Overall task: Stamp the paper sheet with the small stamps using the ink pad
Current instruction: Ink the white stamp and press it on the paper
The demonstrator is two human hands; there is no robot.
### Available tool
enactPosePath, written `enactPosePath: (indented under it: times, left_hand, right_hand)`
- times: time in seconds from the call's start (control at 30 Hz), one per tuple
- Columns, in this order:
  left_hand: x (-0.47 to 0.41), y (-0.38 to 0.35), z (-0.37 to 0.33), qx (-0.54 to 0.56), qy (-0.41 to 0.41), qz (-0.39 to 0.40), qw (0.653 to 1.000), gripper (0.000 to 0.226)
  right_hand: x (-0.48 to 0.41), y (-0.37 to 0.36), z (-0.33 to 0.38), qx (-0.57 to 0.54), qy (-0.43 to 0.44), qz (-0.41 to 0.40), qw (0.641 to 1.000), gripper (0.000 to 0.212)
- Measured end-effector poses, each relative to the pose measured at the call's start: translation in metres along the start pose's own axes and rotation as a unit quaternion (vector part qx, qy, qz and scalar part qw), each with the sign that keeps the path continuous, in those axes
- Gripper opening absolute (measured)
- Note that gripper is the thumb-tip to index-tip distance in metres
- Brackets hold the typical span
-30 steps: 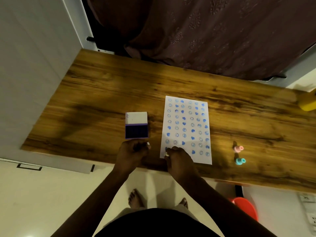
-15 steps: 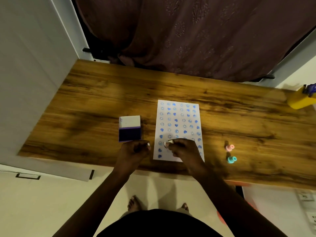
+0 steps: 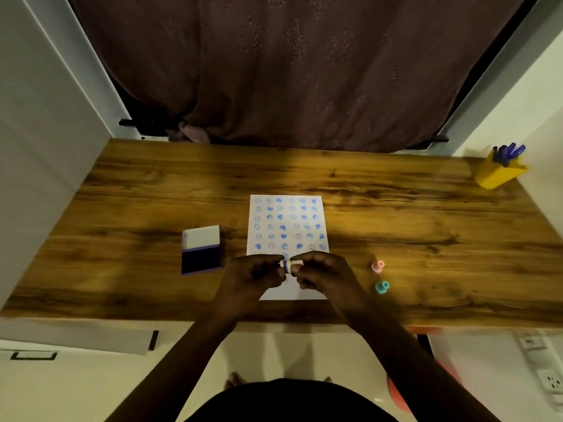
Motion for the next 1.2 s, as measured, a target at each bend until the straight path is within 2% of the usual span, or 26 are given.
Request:
enactPosePath:
  times: [0.2,0.4,0.57,0.67,0.83,0.93,1.0,1.07,1.2]
  left_hand:
    - [0.004,-0.027,-0.024,-0.011,-0.061,0.025,0.998,0.03]
    - [0.007,-0.049,-0.04,-0.035,-0.101,0.021,0.994,0.05]
    - [0.005,-0.068,-0.046,-0.06,-0.134,0.018,0.989,0.033]
    - [0.004,-0.081,-0.045,-0.051,-0.126,0.021,0.99,0.035]
    - [-0.009,-0.111,-0.037,-0.076,-0.11,0.028,0.991,0.028]
    - [-0.018,-0.123,-0.029,-0.098,-0.088,0.029,0.991,0.028]
    - [-0.024,-0.125,-0.025,-0.104,-0.079,0.02,0.991,0.027]
    - [-0.029,-0.124,-0.021,-0.104,-0.066,0.011,0.992,0.026]
    - [-0.036,-0.124,-0.014,-0.098,-0.045,0.003,0.994,0.03]
  right_hand:
    - [0.0,0.026,0.012,0.005,0.027,0.01,1.0,0.016]
    - [0.002,0.049,0.01,0.013,0.027,0.011,0.999,0.016]
    - [0.008,0.066,-0.001,-0.005,-0.018,0.006,1.0,0.022]
    - [0.011,0.081,-0.007,0.007,-0.051,-0.009,0.999,0.03]
    - [0.01,0.113,0.004,0.075,-0.01,-0.001,0.997,0.046]
    - [0.004,0.151,0.009,0.131,0.002,-0.029,0.991,0.033]
    - [-0.003,0.188,0.013,0.23,0.038,-0.067,0.97,0.017]
    - [-0.006,0.222,0.016,0.371,0.068,-0.107,0.92,0.015]
    - [-0.013,0.261,0.003,0.506,0.058,-0.124,0.852,0.015]
Point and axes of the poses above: each hand's wrist, its own x-axis away from the middle knuckle, its own y-axis out of the back of the hand, z = x × y, the point moved 10 cm from there along -x, towards the middle knuckle, and after that the axes turned 9 degrees about y, right-handed, at the moved point
